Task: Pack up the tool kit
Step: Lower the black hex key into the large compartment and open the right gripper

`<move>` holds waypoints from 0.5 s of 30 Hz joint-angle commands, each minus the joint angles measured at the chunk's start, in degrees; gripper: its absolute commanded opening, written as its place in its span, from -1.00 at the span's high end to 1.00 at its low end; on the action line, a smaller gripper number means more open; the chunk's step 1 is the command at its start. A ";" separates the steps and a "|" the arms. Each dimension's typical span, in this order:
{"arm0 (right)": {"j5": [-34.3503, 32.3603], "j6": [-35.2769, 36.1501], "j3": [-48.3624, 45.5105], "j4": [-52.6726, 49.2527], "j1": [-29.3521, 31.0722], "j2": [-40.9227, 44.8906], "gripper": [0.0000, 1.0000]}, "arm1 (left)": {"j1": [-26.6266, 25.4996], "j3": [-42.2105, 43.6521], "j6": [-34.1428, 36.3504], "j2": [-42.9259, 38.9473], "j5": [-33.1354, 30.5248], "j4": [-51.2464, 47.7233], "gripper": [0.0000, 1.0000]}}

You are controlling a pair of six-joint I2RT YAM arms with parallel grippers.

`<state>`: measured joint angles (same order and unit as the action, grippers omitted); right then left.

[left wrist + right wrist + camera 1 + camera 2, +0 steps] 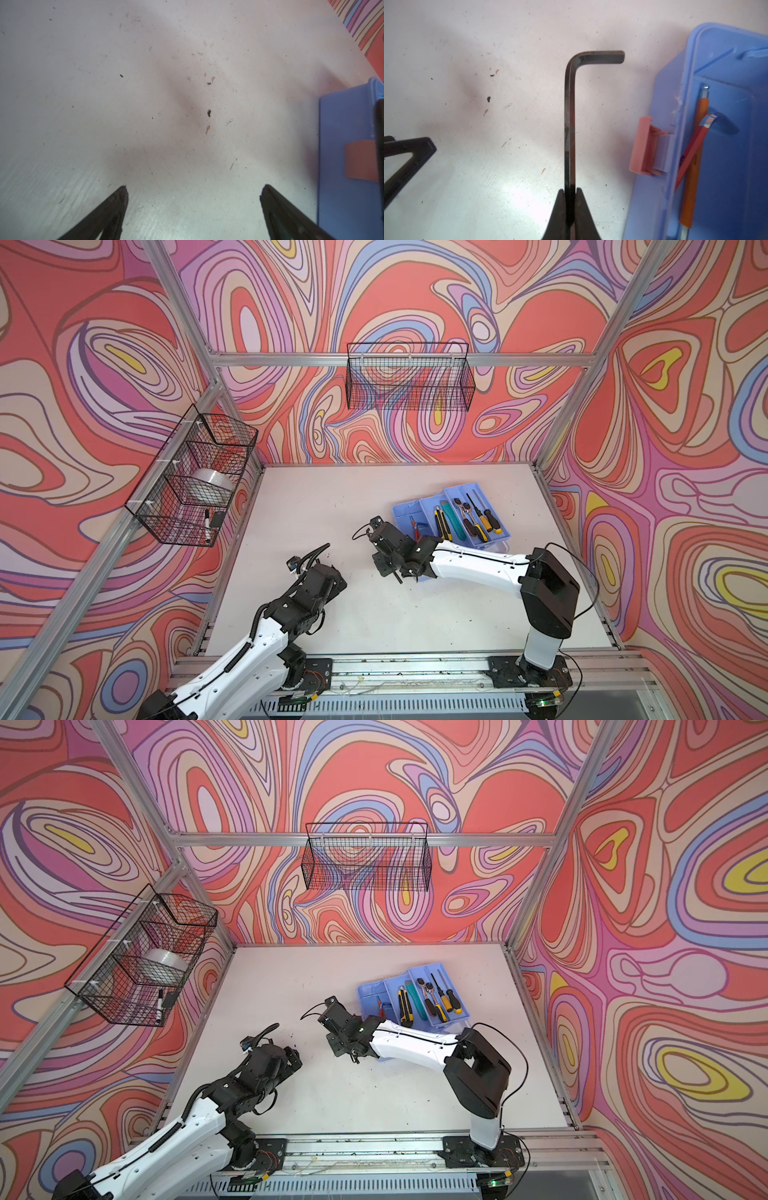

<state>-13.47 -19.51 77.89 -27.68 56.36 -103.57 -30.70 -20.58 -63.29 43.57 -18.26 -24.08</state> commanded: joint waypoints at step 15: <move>-2.86 3.06 -5.68 2.91 -11.79 6.17 1.00 | 0.29 -0.16 -0.68 4.52 2.59 3.62 -1.00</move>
<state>-15.97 -17.06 73.78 -26.52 45.12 -96.23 -30.70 -20.56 -63.29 47.31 -16.43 -22.06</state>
